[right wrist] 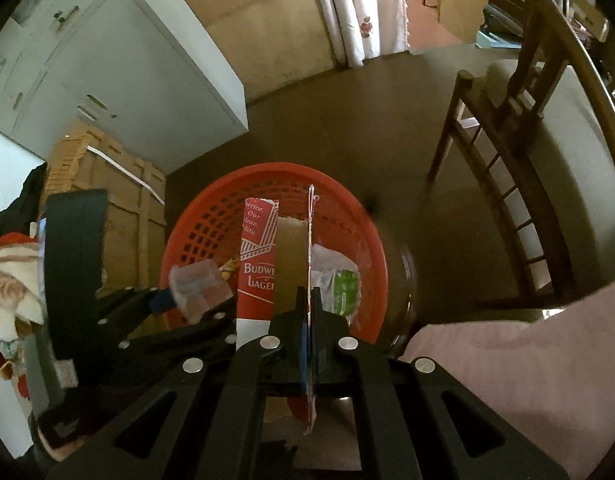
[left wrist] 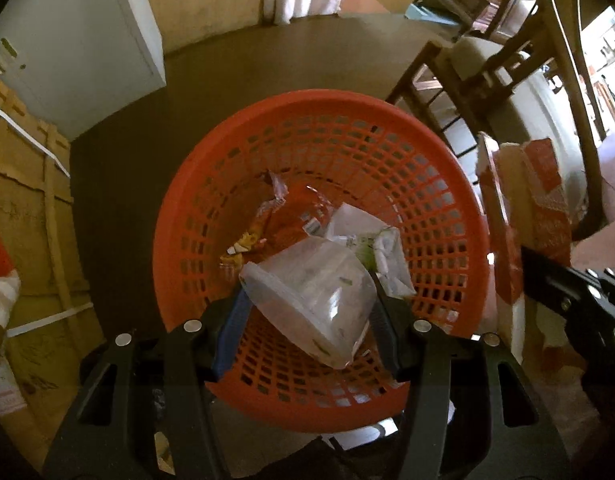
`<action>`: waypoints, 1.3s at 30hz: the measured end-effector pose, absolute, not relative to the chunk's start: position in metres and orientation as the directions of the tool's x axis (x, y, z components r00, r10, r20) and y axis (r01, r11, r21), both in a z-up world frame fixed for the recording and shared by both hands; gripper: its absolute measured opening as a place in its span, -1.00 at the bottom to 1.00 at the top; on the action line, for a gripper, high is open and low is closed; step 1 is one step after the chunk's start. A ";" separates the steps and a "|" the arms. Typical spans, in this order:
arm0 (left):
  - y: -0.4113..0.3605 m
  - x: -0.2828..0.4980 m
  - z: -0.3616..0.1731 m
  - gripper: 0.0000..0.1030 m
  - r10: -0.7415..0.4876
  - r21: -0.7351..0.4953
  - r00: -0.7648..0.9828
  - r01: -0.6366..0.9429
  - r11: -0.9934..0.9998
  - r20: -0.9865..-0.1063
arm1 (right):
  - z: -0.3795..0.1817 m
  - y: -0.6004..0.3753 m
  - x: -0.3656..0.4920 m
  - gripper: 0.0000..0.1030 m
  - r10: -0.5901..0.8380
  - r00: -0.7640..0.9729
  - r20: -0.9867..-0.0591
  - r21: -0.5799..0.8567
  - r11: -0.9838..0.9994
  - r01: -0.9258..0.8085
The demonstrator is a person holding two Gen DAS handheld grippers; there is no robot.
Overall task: Collect trash
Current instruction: 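Open both tools over the basket to drop the cup and box, then bring both open tools back over the table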
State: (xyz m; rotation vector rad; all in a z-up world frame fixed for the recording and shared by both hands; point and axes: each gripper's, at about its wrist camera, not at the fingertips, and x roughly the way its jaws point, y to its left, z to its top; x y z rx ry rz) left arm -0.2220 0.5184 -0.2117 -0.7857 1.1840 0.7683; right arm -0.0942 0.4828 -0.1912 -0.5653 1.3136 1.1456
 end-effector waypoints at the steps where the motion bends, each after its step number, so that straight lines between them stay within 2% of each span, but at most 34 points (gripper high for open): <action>1: 0.519 -0.222 -0.212 0.09 0.102 -0.120 0.200 -0.849 0.515 -0.975 | -0.194 0.487 -0.093 -0.96 0.323 -0.136 -0.936 0.263 0.390 -0.882; 3: 0.520 -0.222 -0.210 0.18 0.096 -0.130 0.207 -0.849 0.512 -0.974 | -0.199 0.494 -0.091 -0.95 0.317 -0.134 -0.939 0.258 0.389 -0.885; 5: 0.521 -0.223 -0.209 0.44 0.105 -0.124 0.205 -0.850 0.512 -0.973 | -0.203 0.498 -0.089 -0.87 0.318 -0.143 -0.937 0.265 0.383 -0.885; 6: 0.520 -0.223 -0.208 0.47 0.112 -0.118 0.203 -0.850 0.514 -0.973 | -0.203 0.499 -0.089 -0.82 0.329 -0.148 -0.933 0.274 0.380 -0.884; 7: 0.519 -0.223 -0.206 0.53 0.121 -0.113 0.204 -0.847 0.519 -0.972 | -0.203 0.499 -0.087 -0.71 0.333 -0.145 -0.932 0.273 0.381 -0.883; 8: 0.518 -0.222 -0.206 0.58 0.127 -0.107 0.201 -0.845 0.524 -0.971 | -0.202 0.498 -0.086 -0.45 0.340 -0.141 -0.930 0.274 0.385 -0.881; 9: 0.517 -0.223 -0.205 0.59 0.132 -0.098 0.195 -0.843 0.529 -0.972 | -0.200 0.496 -0.085 -0.35 0.352 -0.140 -0.926 0.279 0.385 -0.879; 20: 0.503 -0.230 -0.183 0.61 0.139 -0.117 0.224 -0.837 0.535 -0.965 | -0.171 0.466 -0.073 -0.33 0.411 -0.129 -0.903 0.306 0.400 -0.864; 24: 0.494 -0.226 -0.165 0.61 0.142 -0.140 0.260 -0.819 0.556 -0.955 | -0.150 0.442 -0.074 -0.20 0.448 -0.150 -0.881 0.345 0.394 -0.852; 27: 0.484 -0.223 -0.148 0.61 0.151 -0.150 0.284 -0.804 0.575 -0.947 | -0.122 0.415 -0.079 -0.19 0.480 -0.174 -0.860 0.372 0.358 -0.856; 33: 0.448 -0.206 -0.099 0.66 0.182 -0.167 0.369 -0.736 0.656 -0.911 | -0.057 0.345 -0.071 0.00 0.590 -0.093 -0.802 0.357 0.348 -0.867; 39: 0.396 -0.174 -0.060 0.69 0.166 -0.188 0.450 -0.641 0.744 -0.878 | -0.007 0.247 -0.041 0.23 0.641 0.105 -0.760 0.289 0.479 -0.829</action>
